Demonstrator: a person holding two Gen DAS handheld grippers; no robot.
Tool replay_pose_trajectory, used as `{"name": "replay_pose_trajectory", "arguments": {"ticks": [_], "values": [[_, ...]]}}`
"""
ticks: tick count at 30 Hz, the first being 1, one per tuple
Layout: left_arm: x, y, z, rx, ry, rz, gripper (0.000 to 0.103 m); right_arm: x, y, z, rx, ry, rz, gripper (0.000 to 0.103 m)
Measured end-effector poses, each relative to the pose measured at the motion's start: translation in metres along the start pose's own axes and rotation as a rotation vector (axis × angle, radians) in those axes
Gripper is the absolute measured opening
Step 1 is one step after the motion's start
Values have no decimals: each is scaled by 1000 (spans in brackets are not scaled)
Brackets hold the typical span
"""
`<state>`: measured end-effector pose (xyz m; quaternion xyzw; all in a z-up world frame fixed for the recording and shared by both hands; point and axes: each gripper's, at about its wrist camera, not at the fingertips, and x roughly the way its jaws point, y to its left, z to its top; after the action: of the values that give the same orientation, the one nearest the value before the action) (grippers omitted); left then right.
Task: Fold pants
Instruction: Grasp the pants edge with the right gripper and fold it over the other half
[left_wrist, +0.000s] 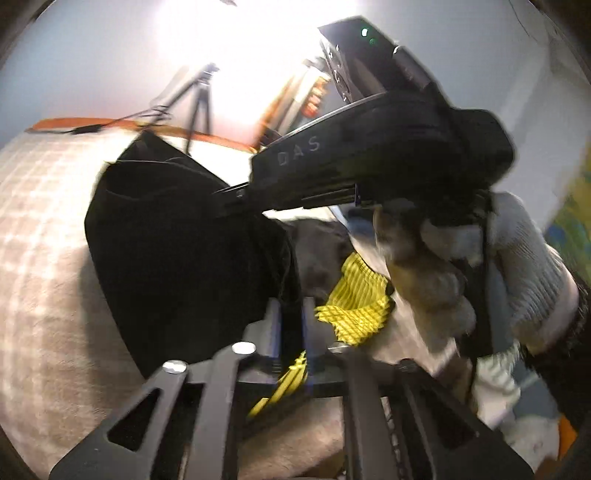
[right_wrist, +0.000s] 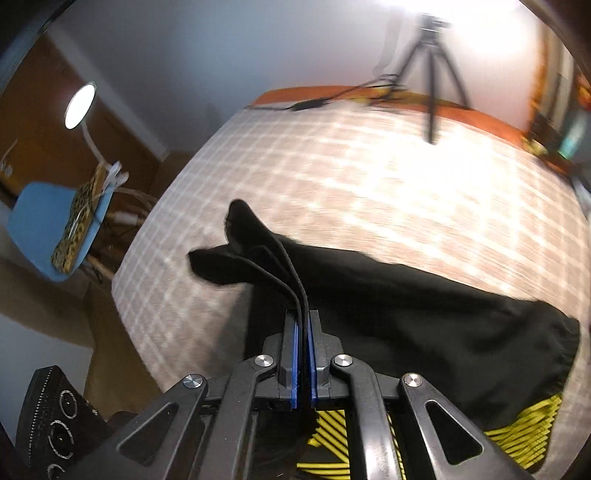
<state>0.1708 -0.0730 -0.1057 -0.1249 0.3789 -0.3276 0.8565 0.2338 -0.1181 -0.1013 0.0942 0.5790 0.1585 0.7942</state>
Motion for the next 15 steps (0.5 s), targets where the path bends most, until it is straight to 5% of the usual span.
{"name": "replay_pose_trajectory", "arguments": {"ticks": [5,10,15], "values": [[-9,6,8,-10,37,-90,33,-26,-72,-22,120,-39,-10,1],[6,23,17,32,20,53,38,-40,-139,-48,251,-60,-18,1],[50,33,28,25,82,93,38,-51,-182,-70,332,-58,-34,1]]}}
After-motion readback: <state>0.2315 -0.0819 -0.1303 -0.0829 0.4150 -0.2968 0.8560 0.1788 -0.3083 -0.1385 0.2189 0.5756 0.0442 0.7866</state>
